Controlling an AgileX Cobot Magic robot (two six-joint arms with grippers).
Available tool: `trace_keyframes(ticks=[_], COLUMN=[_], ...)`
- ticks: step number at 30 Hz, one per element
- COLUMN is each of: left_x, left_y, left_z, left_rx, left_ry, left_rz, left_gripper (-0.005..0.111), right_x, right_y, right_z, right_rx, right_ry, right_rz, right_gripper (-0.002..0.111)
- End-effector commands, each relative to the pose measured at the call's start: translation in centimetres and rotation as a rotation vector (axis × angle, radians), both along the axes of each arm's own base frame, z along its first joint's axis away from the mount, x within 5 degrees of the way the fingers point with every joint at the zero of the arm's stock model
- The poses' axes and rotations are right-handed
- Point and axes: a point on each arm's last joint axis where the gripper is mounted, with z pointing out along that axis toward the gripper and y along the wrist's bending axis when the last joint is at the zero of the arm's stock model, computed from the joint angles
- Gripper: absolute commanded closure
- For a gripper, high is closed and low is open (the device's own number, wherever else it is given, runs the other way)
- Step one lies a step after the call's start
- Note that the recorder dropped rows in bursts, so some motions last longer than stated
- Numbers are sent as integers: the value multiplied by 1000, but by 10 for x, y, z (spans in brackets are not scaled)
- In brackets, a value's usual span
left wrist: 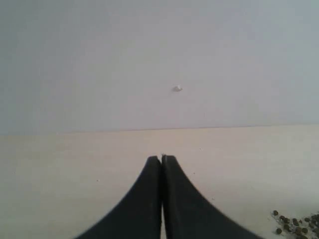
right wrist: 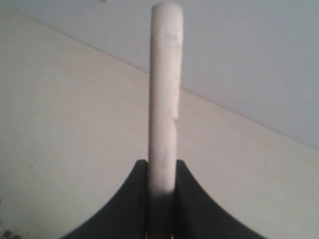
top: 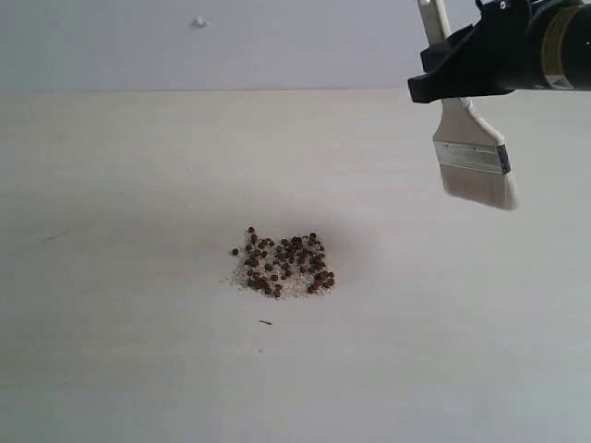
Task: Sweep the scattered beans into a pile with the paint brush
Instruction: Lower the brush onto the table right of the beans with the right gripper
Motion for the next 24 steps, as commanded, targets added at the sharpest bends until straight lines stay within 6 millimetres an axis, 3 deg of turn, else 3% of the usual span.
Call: trace_keyframes(ticks=[1,5,9,13,15,20,24], left_x=[-1,-1,-1,-1,-1,-1,-1], left_y=[0,0,0,0,0,0,0], left_z=[-1,-1,-1,-1,-1,-1,-1], left_rx=[0,0,0,0,0,0,0], left_ry=[-4,-4,-4,-4,-4,-4,-4], left_rz=[-6,-6,-6,-6,-6,-6,-6], left_gripper=[107,107,107,107,107,107,107], right_x=[3,13,38,54,52,41,33], right_y=[-8,-15,-37,-52,-51,-40,-42], right_z=[9,17,8,-22,-36,-75,-113], right_rx=[22,52,222,632,732,804,708], right_ry=[21,-17,127,520,658,856,868], right_rz=[255,467,309,141,174,164,-79], right_gripper=[108,108,108,108,108,108,108])
